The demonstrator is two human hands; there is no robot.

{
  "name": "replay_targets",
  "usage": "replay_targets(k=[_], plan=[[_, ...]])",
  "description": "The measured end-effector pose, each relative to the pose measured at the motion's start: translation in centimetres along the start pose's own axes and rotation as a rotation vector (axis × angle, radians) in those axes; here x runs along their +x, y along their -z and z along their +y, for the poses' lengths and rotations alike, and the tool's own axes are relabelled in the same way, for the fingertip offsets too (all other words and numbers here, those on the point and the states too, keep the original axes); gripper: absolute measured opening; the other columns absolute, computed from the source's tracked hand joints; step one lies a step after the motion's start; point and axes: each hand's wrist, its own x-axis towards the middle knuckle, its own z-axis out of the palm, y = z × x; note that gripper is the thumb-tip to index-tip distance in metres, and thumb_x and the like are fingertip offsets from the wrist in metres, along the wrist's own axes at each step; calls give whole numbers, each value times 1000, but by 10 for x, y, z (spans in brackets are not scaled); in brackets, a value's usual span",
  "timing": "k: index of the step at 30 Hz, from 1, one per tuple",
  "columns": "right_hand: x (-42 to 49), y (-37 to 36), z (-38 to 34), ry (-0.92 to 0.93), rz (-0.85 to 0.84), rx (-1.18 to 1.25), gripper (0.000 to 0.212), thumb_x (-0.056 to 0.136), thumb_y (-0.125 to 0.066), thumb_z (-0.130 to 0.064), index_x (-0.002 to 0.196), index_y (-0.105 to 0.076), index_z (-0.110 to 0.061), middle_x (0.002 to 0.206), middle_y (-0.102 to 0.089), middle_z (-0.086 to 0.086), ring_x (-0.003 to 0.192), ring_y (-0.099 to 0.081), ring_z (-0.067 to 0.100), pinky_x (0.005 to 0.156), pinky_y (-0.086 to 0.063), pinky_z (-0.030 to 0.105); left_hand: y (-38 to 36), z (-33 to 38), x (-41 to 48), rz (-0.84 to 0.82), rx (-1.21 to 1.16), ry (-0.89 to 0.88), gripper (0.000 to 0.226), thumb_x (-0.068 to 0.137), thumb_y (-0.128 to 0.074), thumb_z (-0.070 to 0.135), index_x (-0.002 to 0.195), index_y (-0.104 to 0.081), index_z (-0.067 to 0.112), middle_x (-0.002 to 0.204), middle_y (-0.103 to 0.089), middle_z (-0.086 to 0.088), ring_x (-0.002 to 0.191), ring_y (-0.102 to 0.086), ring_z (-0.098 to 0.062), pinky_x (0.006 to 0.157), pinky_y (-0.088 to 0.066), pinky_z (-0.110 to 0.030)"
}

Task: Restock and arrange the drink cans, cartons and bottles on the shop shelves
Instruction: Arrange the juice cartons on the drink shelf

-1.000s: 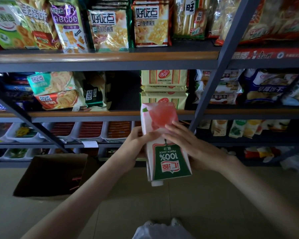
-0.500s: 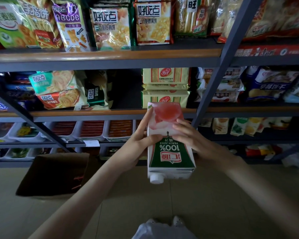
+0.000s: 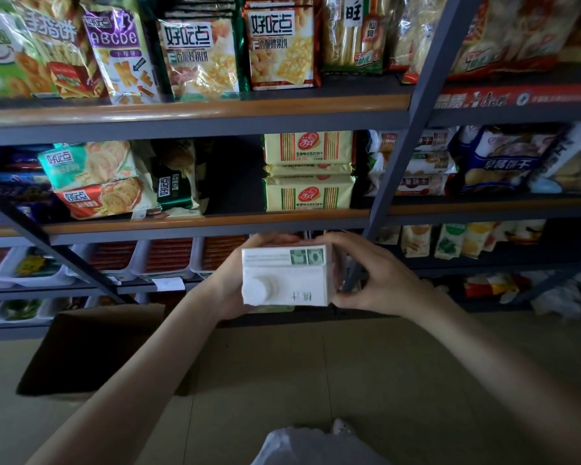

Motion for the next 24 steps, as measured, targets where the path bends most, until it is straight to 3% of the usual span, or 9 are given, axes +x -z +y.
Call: replay_targets(k=[4,7,9,11,14,16,18,21,24], plan=[[4,-2,1,6,165,221,67,76,-73,-36,137,-45,-30,133,-56,-6,126,-51,5,100,-49,29,15,-1,0,-99,154,179,72,99,-22,58,99,-73,7,100,-66,-29,80,-69,-36,63,-60,-37],[6,1,1,-75,253,469,60,74,-73,-34,130,-55,-21,123,-66,-1,117,-61,16,94,-53,39,19,-1,4,-69,444,174,92,86,-9,81,116,-66,15,83,-70,-22,64,-69,-27,60,-59,-35],[5,0,1,-122,296,609,47,74,-71,-31,119,-62,-19,115,-70,2,109,-65,18,89,-55,35,13,2,0,-34,747,13,59,93,-32,67,131,-52,26,84,-72,-1,67,-68,-15,69,-58,-39],[6,-3,1,-186,327,698,40,77,-70,-25,114,-64,-15,111,-72,4,104,-67,19,84,-56,30,5,1,-8,-14,869,-199,51,87,-64,50,133,-46,38,109,-68,21,95,-64,-1,84,-52,-31],[9,-4,-2,-344,380,809,31,77,-70,-26,106,-70,-16,105,-74,5,100,-69,22,83,-55,33,-8,-3,-18,-58,672,-285,56,83,-70,31,134,-49,26,126,-64,12,115,-60,-6,93,-51,-28],[11,-2,-5,-455,408,861,10,80,-71,-24,90,-75,-22,96,-75,4,95,-70,23,85,-52,40,-13,-6,-16,1,574,-250,53,82,-70,32,130,-51,20,120,-68,5,109,-65,-13,82,-55,-28],[14,-2,-6,-590,413,903,14,87,-68,-26,77,-77,-23,89,-76,2,91,-70,23,82,-51,41,-18,-7,-13,84,521,-212,46,82,-72,39,120,-59,17,109,-72,1,98,-70,-20,74,-56,-31],[17,5,-8,-794,322,1002,25,89,-64,-41,94,-74,-18,97,-75,9,92,-71,28,72,-53,36,-28,-5,-5,238,402,-47,34,86,-66,41,104,-67,12,98,-74,-10,91,-70,-30,74,-55,-36],[16,11,-6,-887,172,1143,38,94,-57,-43,108,-68,-10,101,-74,13,92,-72,28,68,-58,34,-31,3,6,265,252,154,55,82,-66,47,119,-62,7,114,-69,-19,104,-66,-36,83,-52,-38]])
